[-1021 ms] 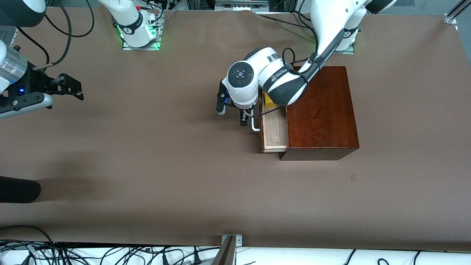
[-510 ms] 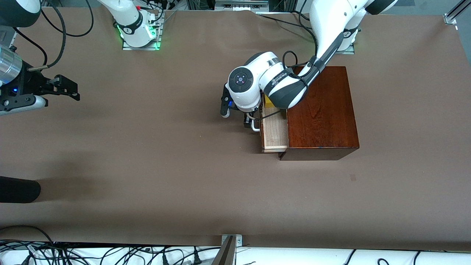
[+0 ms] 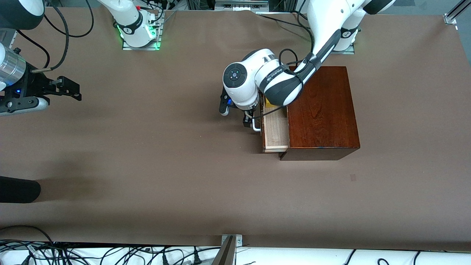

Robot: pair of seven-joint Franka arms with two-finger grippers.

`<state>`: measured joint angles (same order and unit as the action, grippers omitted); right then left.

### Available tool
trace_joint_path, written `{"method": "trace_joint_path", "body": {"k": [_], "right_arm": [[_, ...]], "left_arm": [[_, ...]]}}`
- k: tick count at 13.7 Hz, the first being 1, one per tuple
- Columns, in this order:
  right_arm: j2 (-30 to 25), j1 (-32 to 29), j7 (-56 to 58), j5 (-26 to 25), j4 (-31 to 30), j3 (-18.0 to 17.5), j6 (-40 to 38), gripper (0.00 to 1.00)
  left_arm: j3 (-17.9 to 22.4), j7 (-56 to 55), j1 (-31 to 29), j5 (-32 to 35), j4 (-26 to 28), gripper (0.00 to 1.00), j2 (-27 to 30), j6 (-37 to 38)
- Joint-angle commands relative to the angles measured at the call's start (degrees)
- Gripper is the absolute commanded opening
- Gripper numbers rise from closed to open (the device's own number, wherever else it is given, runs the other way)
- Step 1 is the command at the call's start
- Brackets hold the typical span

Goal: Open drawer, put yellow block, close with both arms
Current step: 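Push the drawer front shut with the left gripper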

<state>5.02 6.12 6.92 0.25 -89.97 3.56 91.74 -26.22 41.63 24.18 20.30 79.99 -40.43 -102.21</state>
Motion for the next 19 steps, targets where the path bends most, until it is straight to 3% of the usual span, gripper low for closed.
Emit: {"method": "trace_joint_path", "body": {"k": [1,19], "right_arm": [[-0.1,-0.14,-0.86,-0.95,0.15,-0.31,-0.16,1.0],[0.16,-0.14,-0.94,-1.31,1.12,-0.39,-0.33,1.0]], "left_arm": [[1.62,-8.91,-0.63,3.52,1.13,1.0,1.24,5.71],[1.35,-6.83,-4.41,3.08,1.14,1.0,4.05,11.51]]}}
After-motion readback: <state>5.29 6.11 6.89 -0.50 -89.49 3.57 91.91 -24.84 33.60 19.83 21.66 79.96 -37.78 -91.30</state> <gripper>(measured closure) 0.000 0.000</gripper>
